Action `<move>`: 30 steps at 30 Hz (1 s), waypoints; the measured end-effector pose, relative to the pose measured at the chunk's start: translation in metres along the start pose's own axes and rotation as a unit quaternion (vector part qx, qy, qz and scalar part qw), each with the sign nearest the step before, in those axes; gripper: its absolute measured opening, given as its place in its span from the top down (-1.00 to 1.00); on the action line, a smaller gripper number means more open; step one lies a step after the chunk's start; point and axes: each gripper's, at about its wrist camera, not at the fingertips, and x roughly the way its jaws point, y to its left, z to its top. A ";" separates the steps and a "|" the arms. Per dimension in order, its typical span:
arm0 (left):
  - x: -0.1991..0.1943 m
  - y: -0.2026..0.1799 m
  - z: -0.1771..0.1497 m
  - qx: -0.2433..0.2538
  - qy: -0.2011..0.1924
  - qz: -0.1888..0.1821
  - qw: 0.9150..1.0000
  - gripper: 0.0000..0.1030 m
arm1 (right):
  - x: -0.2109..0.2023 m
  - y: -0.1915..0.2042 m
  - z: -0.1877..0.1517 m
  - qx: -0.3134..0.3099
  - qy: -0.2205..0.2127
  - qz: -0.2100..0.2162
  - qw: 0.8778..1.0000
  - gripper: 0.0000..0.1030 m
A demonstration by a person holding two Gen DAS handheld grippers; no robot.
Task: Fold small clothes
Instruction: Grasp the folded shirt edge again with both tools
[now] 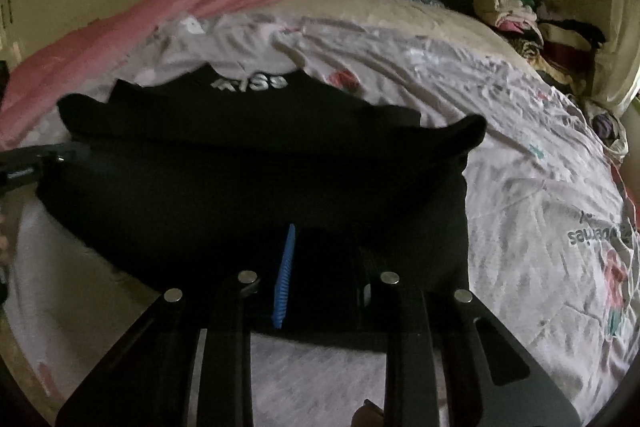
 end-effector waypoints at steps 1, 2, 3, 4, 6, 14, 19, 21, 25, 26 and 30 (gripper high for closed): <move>0.002 0.001 0.000 0.000 0.002 0.002 1.000 0.73 | 0.005 -0.001 0.001 0.000 0.004 -0.002 1.000 0.61; 0.004 0.002 0.001 0.000 0.003 0.004 1.000 0.73 | 0.011 -0.003 0.003 0.000 0.006 -0.003 1.000 0.62; 0.006 0.002 0.002 0.002 0.004 0.008 1.000 0.72 | 0.015 -0.004 0.004 0.001 0.007 -0.004 1.000 0.63; 0.009 0.002 0.003 0.005 0.005 0.012 1.000 0.72 | 0.019 -0.005 0.007 0.003 0.008 -0.004 1.000 0.63; 0.013 0.002 0.006 0.005 0.004 0.016 1.000 0.72 | 0.029 -0.009 0.013 0.009 0.008 -0.002 1.000 0.66; 0.025 0.011 0.032 0.013 -0.027 0.040 0.999 0.57 | 0.056 -0.017 0.054 0.019 -0.006 0.009 1.000 0.67; 0.023 0.036 0.056 -0.042 -0.052 0.031 0.997 0.44 | 0.071 -0.025 0.081 0.036 -0.009 0.010 0.999 0.67; 0.017 0.043 0.066 -0.058 -0.070 0.032 0.995 0.37 | 0.076 -0.029 0.089 0.043 -0.015 0.009 0.999 0.67; -0.002 0.063 0.075 -0.099 -0.119 0.025 0.988 0.31 | 0.078 -0.040 0.099 0.060 -0.025 -0.005 0.998 0.67; -0.005 0.067 0.074 -0.105 -0.124 0.026 0.986 0.31 | 0.075 -0.045 0.100 0.065 -0.030 -0.007 0.997 0.67; -0.007 0.088 0.069 -0.126 -0.108 0.028 0.986 0.07 | 0.052 -0.059 0.093 0.080 -0.049 -0.008 0.996 0.61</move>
